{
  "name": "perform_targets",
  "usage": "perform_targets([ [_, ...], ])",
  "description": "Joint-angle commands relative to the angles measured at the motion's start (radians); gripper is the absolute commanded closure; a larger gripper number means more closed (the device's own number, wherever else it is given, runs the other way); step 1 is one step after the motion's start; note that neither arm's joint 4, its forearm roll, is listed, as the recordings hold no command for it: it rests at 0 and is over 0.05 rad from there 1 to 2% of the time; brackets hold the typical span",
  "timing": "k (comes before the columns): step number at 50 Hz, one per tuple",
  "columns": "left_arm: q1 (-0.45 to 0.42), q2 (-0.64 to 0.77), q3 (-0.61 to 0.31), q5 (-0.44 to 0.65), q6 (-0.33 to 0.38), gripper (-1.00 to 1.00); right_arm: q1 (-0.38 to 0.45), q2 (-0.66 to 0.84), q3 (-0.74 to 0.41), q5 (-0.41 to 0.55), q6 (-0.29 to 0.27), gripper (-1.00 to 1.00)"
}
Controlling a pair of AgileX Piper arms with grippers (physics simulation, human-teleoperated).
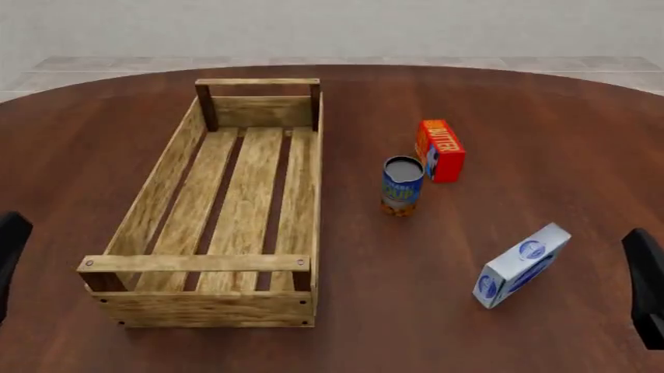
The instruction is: Pick up the cream cheese and put it in the tray.
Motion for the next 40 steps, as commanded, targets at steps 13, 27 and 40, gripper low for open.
perform_targets([
  [13,-0.264,0.331,-0.198,-0.095,0.021,-1.00,0.002,-0.001,0.000,0.002,0.001,-1.00],
  [27,-0.342,0.460,-0.233,-0.167,0.014,-1.00,-0.002,-0.001,0.000,0.003,0.004,-1.00],
  [40,-0.447,0.553,-0.278,-0.205,0.025,-1.00,-0.006,-0.001,0.000,0.004,0.006,-1.00],
])
